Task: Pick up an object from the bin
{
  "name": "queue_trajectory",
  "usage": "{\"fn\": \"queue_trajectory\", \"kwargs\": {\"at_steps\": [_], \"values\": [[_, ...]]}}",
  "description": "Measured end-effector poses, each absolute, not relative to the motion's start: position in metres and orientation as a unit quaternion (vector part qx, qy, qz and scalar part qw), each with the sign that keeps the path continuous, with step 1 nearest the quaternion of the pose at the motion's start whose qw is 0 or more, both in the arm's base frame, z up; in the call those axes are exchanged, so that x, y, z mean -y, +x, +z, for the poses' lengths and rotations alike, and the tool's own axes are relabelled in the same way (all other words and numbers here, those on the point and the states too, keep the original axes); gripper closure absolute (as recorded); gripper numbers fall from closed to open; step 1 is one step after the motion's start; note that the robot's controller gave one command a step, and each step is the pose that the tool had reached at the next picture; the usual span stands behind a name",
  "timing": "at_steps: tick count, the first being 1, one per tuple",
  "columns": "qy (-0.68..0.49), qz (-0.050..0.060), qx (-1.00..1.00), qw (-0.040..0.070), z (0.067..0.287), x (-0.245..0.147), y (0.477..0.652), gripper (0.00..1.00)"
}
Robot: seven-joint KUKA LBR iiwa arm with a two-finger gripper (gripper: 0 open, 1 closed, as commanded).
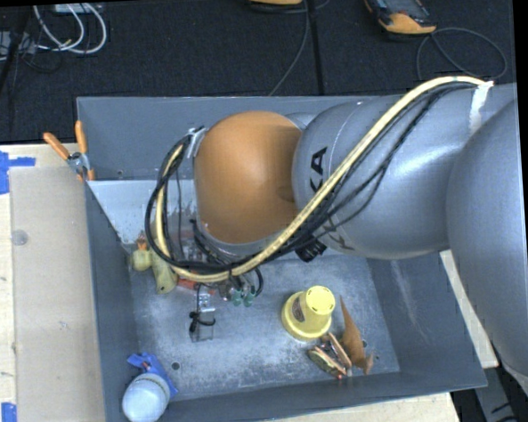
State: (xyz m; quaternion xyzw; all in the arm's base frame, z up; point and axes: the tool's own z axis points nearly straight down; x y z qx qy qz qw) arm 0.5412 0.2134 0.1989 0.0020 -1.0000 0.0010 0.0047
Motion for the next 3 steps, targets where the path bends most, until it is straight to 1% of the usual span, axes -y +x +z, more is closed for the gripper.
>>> {"fn": "queue_trajectory", "kwargs": {"at_steps": [1,2,3], "values": [[0.000,0.000,1.000,0.001,0.204,-0.212,0.543,0.00],[0.043,-0.001,0.999,0.000,0.173,-0.187,0.541,0.00],[0.027,0.001,1.000,0.005,0.162,-0.154,0.540,0.00]]}}
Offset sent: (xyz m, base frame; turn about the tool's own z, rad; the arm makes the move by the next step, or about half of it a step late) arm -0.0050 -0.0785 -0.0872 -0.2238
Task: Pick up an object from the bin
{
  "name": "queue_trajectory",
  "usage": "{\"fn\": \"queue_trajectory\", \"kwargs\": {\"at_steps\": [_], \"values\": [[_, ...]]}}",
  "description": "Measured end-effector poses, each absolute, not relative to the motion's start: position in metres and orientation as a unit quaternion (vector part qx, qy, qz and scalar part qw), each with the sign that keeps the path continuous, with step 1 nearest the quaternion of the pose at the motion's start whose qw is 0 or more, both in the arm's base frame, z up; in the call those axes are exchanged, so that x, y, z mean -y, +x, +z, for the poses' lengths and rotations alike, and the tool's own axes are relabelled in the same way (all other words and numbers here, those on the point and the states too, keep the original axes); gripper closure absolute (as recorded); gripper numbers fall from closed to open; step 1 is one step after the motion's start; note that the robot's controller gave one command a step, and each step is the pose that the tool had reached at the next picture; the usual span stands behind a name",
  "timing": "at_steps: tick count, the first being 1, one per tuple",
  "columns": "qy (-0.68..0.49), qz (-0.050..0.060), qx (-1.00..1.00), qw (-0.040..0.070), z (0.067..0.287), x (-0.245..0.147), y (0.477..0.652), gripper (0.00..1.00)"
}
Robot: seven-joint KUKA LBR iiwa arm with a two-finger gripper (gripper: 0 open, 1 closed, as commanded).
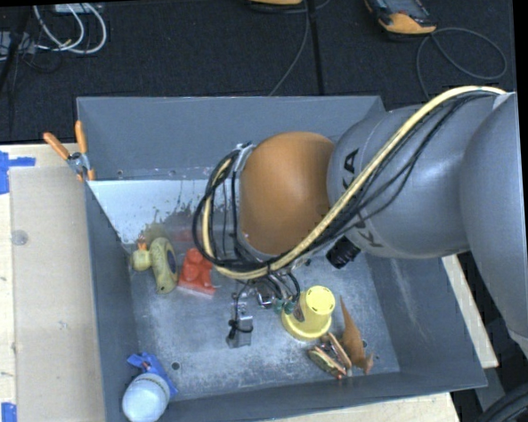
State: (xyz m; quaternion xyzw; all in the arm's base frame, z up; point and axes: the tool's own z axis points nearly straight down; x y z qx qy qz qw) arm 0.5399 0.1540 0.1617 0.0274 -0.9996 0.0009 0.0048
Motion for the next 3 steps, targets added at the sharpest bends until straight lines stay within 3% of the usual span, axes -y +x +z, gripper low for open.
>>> {"fn": "queue_trajectory", "kwargs": {"at_steps": [1,2,3], "values": [[0.000,-0.001,1.000,-0.002,0.140,-0.165,0.584,0.00],[-0.117,0.000,0.993,0.003,0.085,-0.158,0.590,1.00],[-0.117,0.000,0.993,0.004,0.085,-0.158,0.590,1.00]]}}
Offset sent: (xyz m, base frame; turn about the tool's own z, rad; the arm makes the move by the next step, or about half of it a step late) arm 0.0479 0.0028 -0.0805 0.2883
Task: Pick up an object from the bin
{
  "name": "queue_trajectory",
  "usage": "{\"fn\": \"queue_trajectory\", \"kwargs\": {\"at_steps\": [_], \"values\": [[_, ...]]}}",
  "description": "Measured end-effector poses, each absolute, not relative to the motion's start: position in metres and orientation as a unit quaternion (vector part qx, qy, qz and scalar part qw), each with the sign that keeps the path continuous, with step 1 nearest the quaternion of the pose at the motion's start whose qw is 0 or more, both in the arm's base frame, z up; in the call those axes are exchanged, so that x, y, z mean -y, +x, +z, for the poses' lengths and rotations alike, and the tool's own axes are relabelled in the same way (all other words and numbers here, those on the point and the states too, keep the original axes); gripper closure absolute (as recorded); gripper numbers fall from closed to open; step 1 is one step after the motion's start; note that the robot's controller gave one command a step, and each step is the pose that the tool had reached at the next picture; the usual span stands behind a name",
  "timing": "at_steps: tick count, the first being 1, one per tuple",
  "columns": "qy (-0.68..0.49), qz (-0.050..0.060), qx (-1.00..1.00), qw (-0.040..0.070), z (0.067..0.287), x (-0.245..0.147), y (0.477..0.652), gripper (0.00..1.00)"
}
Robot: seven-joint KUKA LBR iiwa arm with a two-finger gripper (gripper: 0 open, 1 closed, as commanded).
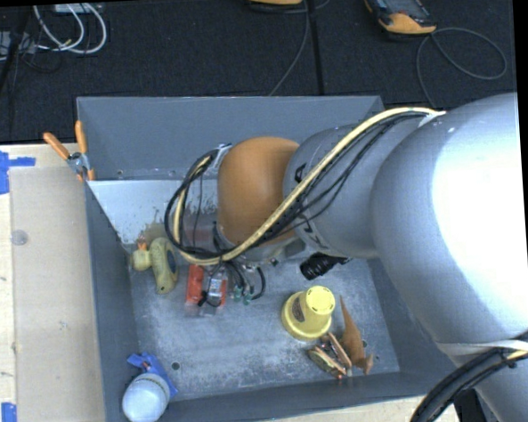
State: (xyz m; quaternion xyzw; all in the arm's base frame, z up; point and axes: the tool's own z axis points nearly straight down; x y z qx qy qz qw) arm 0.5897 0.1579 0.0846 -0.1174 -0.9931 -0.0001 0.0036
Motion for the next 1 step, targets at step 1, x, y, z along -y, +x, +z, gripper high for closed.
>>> {"fn": "queue_trajectory", "kwargs": {"at_steps": [1], "values": [[-0.105,-0.001,0.994,0.001,0.2398,-0.1429,0.6098,1.00]]}}
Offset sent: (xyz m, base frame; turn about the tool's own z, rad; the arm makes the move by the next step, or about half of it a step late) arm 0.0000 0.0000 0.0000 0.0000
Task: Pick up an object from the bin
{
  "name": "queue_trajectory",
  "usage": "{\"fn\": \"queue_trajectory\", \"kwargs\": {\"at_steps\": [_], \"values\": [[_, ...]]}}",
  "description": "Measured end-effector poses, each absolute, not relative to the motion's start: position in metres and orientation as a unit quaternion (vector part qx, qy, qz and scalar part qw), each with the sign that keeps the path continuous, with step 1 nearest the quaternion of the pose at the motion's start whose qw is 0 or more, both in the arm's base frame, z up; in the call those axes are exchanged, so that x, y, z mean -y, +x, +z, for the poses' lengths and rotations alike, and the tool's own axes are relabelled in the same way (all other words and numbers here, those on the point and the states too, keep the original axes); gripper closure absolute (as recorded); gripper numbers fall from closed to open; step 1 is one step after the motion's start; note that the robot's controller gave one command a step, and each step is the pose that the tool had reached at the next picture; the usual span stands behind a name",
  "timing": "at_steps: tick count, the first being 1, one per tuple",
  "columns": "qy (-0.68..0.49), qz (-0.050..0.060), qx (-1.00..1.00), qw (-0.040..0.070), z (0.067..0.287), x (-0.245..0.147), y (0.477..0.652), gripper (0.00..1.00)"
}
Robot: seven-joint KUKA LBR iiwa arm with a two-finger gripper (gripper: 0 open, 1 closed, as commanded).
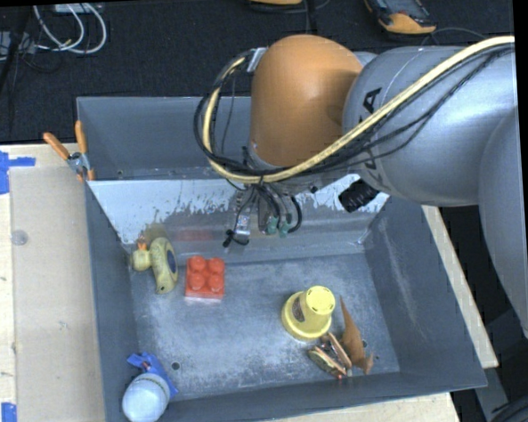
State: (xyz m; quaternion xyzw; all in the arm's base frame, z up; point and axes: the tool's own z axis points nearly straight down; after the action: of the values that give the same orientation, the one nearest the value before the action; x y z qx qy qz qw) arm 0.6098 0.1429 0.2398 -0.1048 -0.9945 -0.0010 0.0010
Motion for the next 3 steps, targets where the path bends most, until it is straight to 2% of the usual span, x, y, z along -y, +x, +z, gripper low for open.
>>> {"fn": "queue_trajectory", "kwargs": {"at_steps": [1,2,3], "values": [[-0.105,-0.001,0.994,0.003,0.238,-0.143,0.609,1.00],[-0.016,0.000,1.000,0.000,0.221,-0.168,0.601,1.00],[0.080,-0.002,0.997,0.003,0.192,-0.177,0.594,1.00]]}}
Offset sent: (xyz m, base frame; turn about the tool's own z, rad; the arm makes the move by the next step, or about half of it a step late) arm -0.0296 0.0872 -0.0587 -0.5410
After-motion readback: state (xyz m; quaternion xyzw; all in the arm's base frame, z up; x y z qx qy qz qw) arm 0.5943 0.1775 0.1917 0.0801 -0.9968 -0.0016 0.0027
